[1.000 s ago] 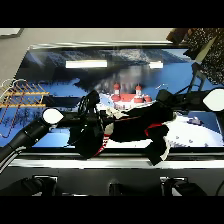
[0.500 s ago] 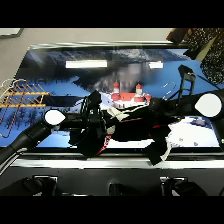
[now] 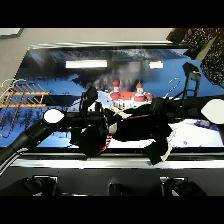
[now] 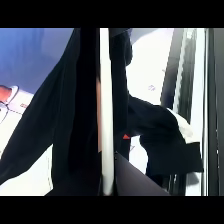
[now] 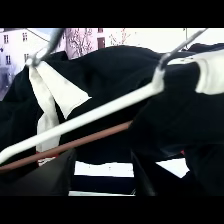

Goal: Fold the clothes and pants, and hang the long-sleeved shirts on hangers.

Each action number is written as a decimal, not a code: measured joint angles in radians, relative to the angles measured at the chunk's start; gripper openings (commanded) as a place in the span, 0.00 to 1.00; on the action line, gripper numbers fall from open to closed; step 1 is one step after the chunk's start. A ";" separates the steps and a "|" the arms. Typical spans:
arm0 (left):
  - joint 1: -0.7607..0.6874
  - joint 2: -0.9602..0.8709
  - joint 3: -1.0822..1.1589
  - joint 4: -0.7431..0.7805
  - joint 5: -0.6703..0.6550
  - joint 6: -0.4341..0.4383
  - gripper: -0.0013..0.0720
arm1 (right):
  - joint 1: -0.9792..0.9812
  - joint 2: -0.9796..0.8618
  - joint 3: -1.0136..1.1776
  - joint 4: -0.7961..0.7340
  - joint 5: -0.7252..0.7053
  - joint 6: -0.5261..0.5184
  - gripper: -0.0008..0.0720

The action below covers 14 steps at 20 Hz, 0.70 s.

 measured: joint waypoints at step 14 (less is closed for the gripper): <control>0.000 0.000 0.000 -0.030 -0.001 0.021 0.07 | -0.365 0.059 0.109 -0.142 0.095 -0.034 0.84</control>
